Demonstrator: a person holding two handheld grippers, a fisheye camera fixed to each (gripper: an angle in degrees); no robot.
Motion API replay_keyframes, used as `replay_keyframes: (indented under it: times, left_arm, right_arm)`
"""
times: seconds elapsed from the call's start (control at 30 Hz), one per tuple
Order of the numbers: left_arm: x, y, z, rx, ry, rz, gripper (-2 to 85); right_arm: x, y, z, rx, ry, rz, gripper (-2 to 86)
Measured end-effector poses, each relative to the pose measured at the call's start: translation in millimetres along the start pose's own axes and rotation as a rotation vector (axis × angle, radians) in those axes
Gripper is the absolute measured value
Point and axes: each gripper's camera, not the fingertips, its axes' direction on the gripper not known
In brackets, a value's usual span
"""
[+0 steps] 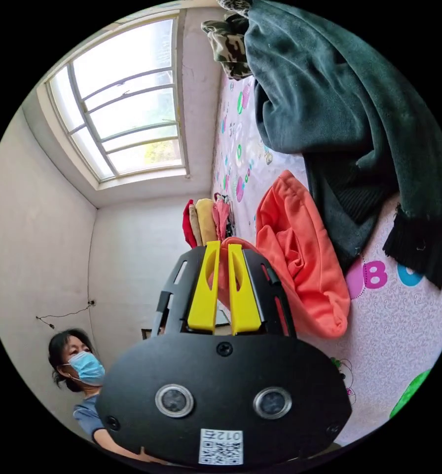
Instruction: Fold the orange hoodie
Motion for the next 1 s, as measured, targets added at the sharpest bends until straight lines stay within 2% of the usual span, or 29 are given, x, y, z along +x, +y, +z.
replay_keyframes:
  times: [0.13, 0.23, 0.3, 0.4, 0.47, 0.5, 0.6, 0.63, 0.7, 0.77, 0.8, 0.87, 0.97, 1.0]
  left_arm:
    - [-31, -48, 38, 0.010, -0.054, -0.161, 4.4]
    - [-47, -63, 59, 0.009, -0.047, -0.208, 6.2]
    - [-46, -68, 66, 0.003, 0.019, -0.176, 8.4]
    - [-32, -71, 60, 0.023, 0.150, -0.081, 13.3]
    - [-15, -69, 50, 0.038, 0.215, -0.003, 14.2]
    - [-9, -67, 47, 0.054, 0.224, 0.016, 13.9]
    - [25, -48, 31, 0.188, 0.235, 0.157, 9.3]
    - [39, -40, 29, 0.225, 0.190, 0.217, 6.8]
    - [68, -25, 33, 0.263, 0.013, 0.304, 3.4]
    - [116, -6, 71, 0.167, -0.238, 0.464, 1.6]
    - [128, 1, 85, 0.138, -0.306, 0.507, 1.4]
    - [167, 36, 161, -0.011, -0.574, 0.721, 0.4]
    - [180, 63, 252, -0.145, -0.904, 0.868, 0.0]
    - [178, 63, 266, -0.169, -0.936, 0.874, 0.0]
  right_arm:
    - [33, -52, 56, 0.025, 0.154, 0.125, 2.7]
    - [44, -69, 87, 0.050, 0.221, 0.130, 3.9]
    - [40, -75, 103, 0.045, 0.231, 0.087, 5.7]
    - [26, -83, 126, -0.022, 0.107, 0.039, 12.4]
    - [5, -82, 132, -0.014, 0.067, 0.016, 12.9]
    - [-4, -79, 130, 0.012, 0.094, -0.004, 12.4]
    - [-60, -55, 124, 0.167, 0.361, -0.152, 8.6]
    - [-89, -37, 129, 0.240, 0.503, -0.264, 6.5]
    - [-131, -8, 160, 0.215, 0.661, -0.484, 4.2]
    - [-170, 43, 227, 0.081, 0.759, -0.756, 2.4]
    - [-176, 58, 246, 0.048, 0.791, -0.825, 2.0]
    - [-187, 109, 323, -0.061, 0.942, -1.043, 0.9]
    - [-174, 131, 397, -0.148, 1.089, -1.162, 0.3]
    - [-170, 129, 407, -0.146, 1.115, -1.158, 0.2]
